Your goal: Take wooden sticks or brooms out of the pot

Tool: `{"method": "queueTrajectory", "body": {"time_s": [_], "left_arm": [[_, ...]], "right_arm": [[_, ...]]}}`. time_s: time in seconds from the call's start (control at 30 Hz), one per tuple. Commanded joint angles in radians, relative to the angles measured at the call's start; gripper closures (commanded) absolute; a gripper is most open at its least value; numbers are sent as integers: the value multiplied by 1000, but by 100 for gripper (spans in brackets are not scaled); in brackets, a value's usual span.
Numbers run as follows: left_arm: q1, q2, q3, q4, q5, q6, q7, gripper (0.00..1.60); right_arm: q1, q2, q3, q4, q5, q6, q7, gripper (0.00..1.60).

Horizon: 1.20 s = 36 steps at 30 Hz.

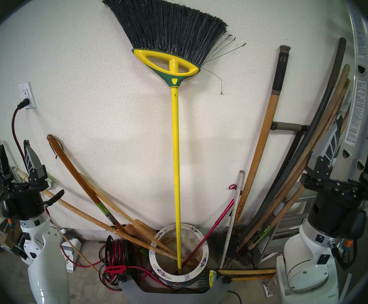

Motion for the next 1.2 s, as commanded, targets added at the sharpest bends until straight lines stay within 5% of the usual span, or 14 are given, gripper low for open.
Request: {"method": "queueTrajectory", "body": {"time_s": [0.0,0.23,0.53,1.03,1.17], "left_arm": [[0,2,1,0,1,1,0,0],[0,2,1,0,1,1,0,0],[0,2,1,0,0,1,-1,0],[0,2,1,0,1,1,0,0],[0,2,1,0,0,1,0,0]], "right_arm": [[3,42,-140,-59,-23,35,70,0],[-60,-7,-250,-7,-83,44,114,0],[-67,-48,-301,154,-114,41,104,0],[12,-56,-383,423,-93,31,110,0],[90,-64,-418,520,-80,48,128,0]]}}
